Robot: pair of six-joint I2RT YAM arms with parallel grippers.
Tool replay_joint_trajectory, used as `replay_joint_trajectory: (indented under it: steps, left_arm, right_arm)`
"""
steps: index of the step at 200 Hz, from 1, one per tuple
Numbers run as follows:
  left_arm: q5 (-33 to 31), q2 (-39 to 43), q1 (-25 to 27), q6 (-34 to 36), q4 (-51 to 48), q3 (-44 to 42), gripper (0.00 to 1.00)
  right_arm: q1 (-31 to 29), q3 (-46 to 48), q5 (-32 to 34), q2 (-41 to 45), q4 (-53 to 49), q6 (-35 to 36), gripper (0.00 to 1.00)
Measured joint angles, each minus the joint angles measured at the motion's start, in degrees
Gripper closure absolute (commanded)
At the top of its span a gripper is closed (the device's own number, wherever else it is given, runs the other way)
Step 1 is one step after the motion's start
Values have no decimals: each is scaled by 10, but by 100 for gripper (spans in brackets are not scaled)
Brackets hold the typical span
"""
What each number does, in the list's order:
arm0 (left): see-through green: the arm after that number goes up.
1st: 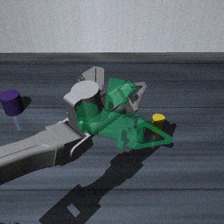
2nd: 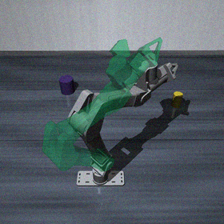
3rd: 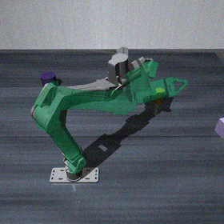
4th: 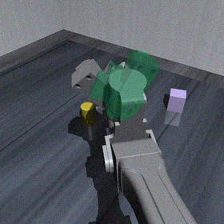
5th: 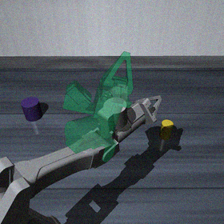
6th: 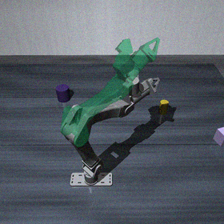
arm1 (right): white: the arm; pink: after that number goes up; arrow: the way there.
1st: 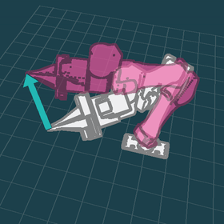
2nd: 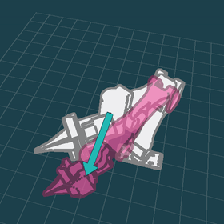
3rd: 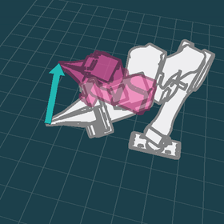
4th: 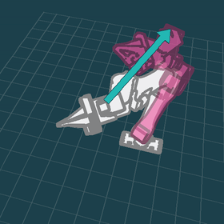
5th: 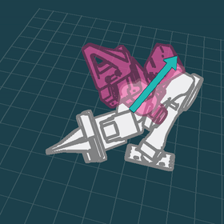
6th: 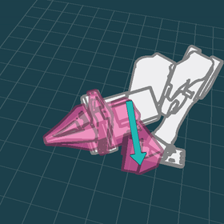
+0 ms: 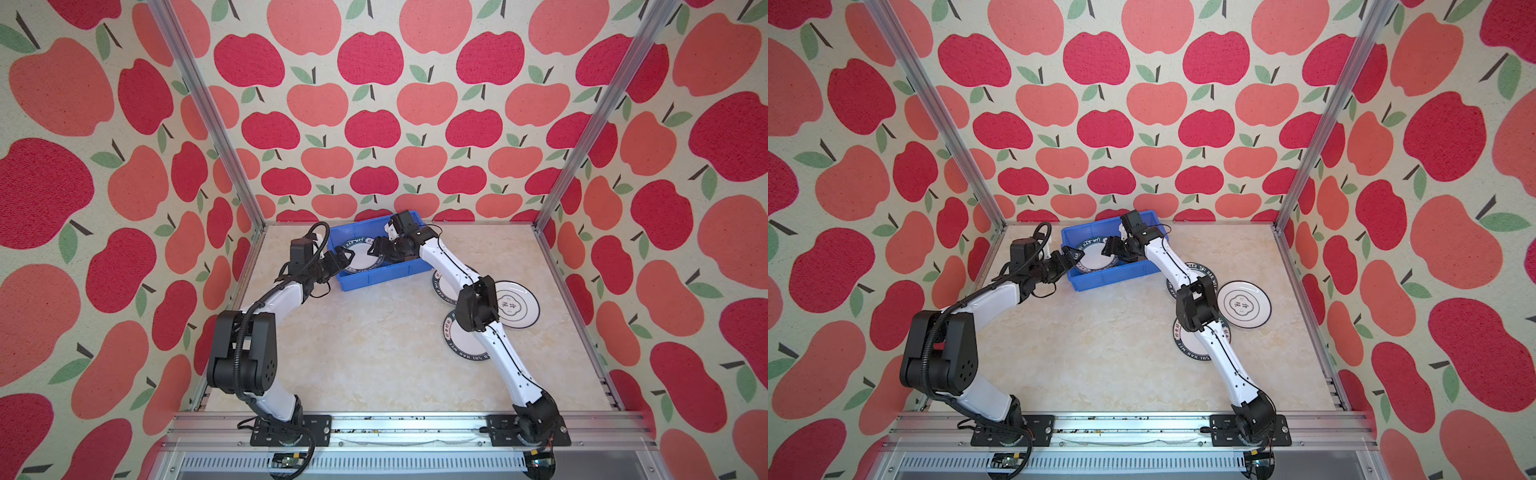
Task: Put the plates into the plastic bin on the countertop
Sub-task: 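Open the right gripper and withdraw it while the left gripper reaches the plates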
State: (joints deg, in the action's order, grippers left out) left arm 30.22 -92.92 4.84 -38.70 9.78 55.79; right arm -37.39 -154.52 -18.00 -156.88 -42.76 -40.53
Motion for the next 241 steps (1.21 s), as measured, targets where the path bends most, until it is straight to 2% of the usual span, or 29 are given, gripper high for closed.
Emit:
replay_joint_trajectory:
  steps: [48,72,106,138,198,222,241]
  left_arm:
    - [3,0,5,-4,4,-5,0]
    - [-3,10,15,-2,-3,-5,1]
    - [-26,54,53,18,-33,-4,1]
    - [-64,96,132,41,-71,-3,0]
    - [-165,171,349,37,-105,-47,4]
    - [-202,163,417,20,-96,-76,8]
    - [-222,125,452,7,-70,-94,16]
  right_arm:
    - [-2,28,10,18,7,13,20]
    - [-1,35,10,40,2,22,20]
    - [0,88,10,115,-4,51,24]
    - [5,225,16,258,5,82,26]
    - [76,658,47,637,104,104,30]
    - [85,788,54,746,117,109,30]
    - [106,887,40,818,127,107,30]
